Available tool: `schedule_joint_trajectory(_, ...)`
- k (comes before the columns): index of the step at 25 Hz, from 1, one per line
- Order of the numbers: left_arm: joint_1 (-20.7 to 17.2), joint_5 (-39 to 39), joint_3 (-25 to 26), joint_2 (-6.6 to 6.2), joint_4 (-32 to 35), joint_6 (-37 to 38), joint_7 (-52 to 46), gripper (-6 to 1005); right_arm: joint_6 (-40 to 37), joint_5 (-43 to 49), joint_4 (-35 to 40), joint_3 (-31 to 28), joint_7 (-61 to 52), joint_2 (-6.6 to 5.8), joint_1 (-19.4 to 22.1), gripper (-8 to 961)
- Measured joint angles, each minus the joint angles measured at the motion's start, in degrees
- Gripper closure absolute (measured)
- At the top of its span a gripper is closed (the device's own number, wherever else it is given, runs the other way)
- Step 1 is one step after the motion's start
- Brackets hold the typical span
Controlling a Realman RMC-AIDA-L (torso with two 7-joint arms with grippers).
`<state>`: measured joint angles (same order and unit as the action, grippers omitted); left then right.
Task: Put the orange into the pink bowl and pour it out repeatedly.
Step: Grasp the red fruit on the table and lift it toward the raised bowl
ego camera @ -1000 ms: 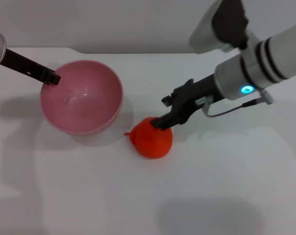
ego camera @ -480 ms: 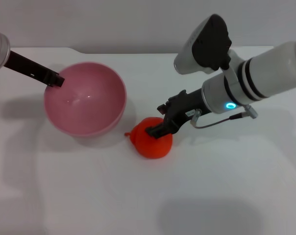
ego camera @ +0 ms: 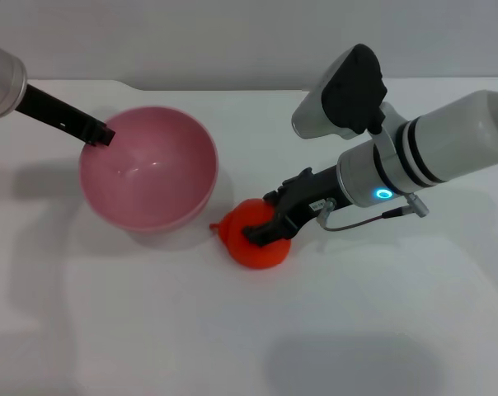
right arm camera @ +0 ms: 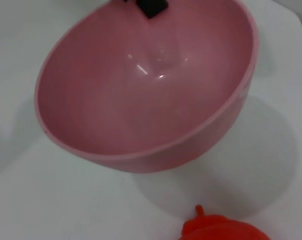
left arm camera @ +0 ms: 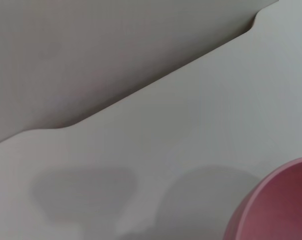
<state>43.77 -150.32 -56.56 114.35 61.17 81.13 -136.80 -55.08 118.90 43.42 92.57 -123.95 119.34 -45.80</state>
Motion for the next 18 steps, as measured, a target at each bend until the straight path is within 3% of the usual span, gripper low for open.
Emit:
schedule_joint_trajectory(11, 0.17, -0.07, 0.04, 0.18, 0.01, 0.03, 0.53, 957, 0.35, -1.18, -1.40, 0.23, -0.25, -0.05, -0.15, 242)
schedule_joint_trajectory(14, 0.17, -0.07, 0.06, 0.21, 0.01, 0.08, 0.55, 957, 0.34, -1.17, -1.24, 0.23, -0.25, -0.07, -0.15, 451)
schedule_joint_trajectory(18, 0.11, -0.06, 0.05, 0.28, 0.01, 0.31, 0.56, 957, 0.33, -1.18, -0.83, 0.00, -0.32, -0.08, -0.12, 611)
